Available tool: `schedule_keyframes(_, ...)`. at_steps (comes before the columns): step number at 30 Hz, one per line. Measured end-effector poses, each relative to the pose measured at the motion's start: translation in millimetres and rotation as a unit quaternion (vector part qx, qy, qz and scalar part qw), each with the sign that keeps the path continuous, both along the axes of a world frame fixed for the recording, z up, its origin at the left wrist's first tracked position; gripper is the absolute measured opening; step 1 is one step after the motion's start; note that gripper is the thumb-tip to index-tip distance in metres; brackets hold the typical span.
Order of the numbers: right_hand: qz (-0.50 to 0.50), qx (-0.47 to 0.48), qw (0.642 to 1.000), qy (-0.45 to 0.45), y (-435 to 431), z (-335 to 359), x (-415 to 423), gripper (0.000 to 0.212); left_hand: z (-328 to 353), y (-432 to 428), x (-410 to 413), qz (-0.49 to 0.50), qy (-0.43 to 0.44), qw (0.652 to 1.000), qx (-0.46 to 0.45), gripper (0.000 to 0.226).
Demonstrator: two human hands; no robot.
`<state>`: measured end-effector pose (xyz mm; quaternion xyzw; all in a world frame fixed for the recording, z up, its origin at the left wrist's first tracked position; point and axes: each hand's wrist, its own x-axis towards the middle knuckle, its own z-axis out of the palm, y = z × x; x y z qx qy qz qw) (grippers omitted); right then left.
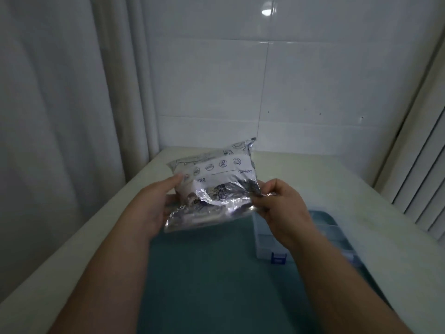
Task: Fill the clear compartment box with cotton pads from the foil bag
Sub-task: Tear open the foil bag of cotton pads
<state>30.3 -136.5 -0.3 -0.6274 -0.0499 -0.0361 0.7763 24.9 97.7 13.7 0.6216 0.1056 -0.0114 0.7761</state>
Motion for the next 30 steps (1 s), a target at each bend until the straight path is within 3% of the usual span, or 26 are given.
schedule_keyframes(4, 0.021, -0.118, 0.993, -0.024, 0.2, -3.3, -1.6, 0.040, -3.7, 0.7, -1.0, -0.009, -0.024, 1.000, -0.018, 0.024)
schedule_keyframes(7, 0.070, -0.078, 0.994, 0.010, 2.3, -1.1, -4.3, 0.054, -4.4, 2.0, -1.5, -0.006, -0.027, 0.997, -0.068, 0.036)
schedule_keyframes(9, 0.047, -0.114, 0.992, 0.027, 4.4, -1.4, -4.4, 0.068, -5.4, 2.6, 0.0, -0.013, -0.049, 0.996, -0.067, 0.051)
schedule_keyframes(11, 0.009, -0.199, 0.980, 0.024, 7.8, -1.6, -5.6, 0.078, -6.0, 0.8, 1.1, -0.013, -0.062, 0.996, -0.069, 0.049)
schedule_keyframes(17, 0.011, -0.212, 0.977, -0.025, 14.1, 2.1, -9.4, 0.042, -4.6, -3.6, 2.4, -0.026, -0.077, 0.991, -0.107, 0.039)
schedule_keyframes(20, 0.017, -0.235, 0.972, -0.024, 16.3, 1.5, -10.1, 0.049, -5.2, -5.3, 4.1, 0.009, -0.094, 0.993, -0.073, 0.013)
schedule_keyframes(22, 0.016, -0.236, 0.971, -0.027, 18.0, -0.4, -10.2, 0.059, -6.6, -7.4, 5.0, 0.048, -0.103, 0.993, -0.044, 0.007)
schedule_keyframes(25, 0.013, -0.211, 0.976, -0.044, 20.0, -0.8, -10.5, 0.054, -7.9, -12.4, 5.6, 0.074, -0.123, 0.989, -0.022, 0.010)
schedule_keyframes(28, -0.020, -0.224, 0.972, -0.066, 22.0, -1.8, -8.3, 0.027, -7.3, -16.3, 3.7, 0.098, -0.139, 0.985, -0.004, 0.021)
schedule_keyframes(30, -0.033, -0.181, 0.981, -0.067, 24.2, -1.9, -6.8, 0.015, -6.3, -17.6, 2.0, 0.081, -0.151, 0.985, 0.014, 0.027)
